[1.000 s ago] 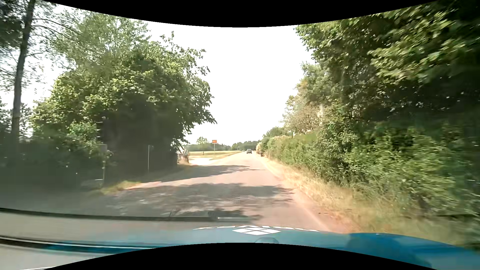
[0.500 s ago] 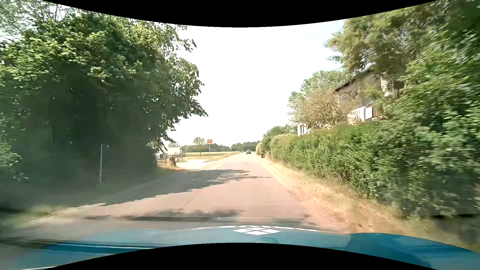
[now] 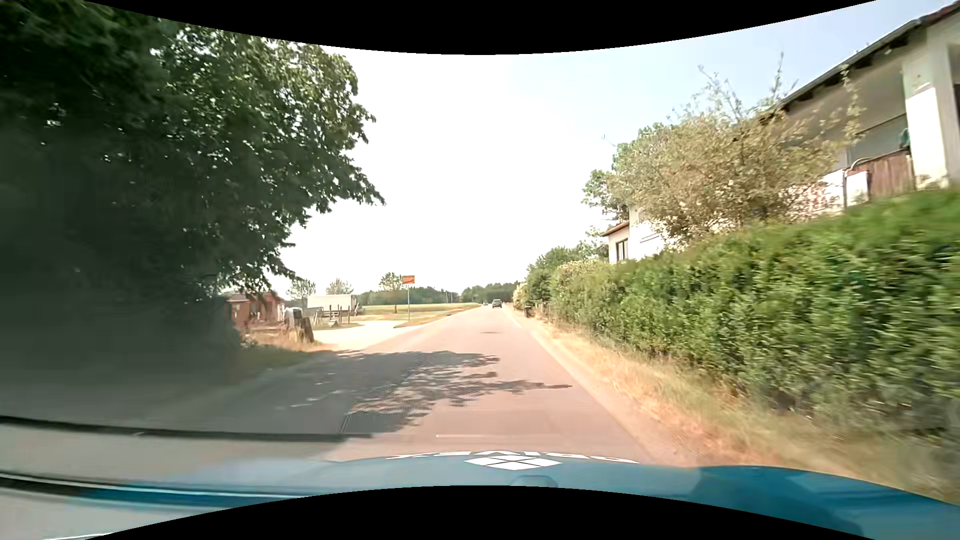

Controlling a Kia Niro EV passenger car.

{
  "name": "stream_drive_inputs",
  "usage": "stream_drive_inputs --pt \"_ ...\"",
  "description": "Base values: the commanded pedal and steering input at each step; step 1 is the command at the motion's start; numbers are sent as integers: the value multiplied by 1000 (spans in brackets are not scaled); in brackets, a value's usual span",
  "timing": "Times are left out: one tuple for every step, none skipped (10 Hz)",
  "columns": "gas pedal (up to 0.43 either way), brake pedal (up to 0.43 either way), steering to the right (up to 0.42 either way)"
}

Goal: Follow the waypoints while adhering to traffic rules and regulations

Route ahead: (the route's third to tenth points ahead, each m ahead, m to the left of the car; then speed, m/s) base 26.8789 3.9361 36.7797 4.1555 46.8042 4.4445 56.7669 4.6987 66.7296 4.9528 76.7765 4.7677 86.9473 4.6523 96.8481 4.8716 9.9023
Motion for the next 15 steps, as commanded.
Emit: stream_drive_inputs --pt "331 0 -4" --pt "331 0 -4" --pt "331 0 -4" --pt "331 0 -2" --pt "331 0 -2" --pt "331 0 -2" --pt "319 0 -2" --pt "319 0 -2" --pt "319 0 -2" --pt "319 0 -2" --pt "319 0 -2" --pt "319 0 -2" --pt "311 0 -1" --pt "299 0 -1" --pt "299 0 -1"
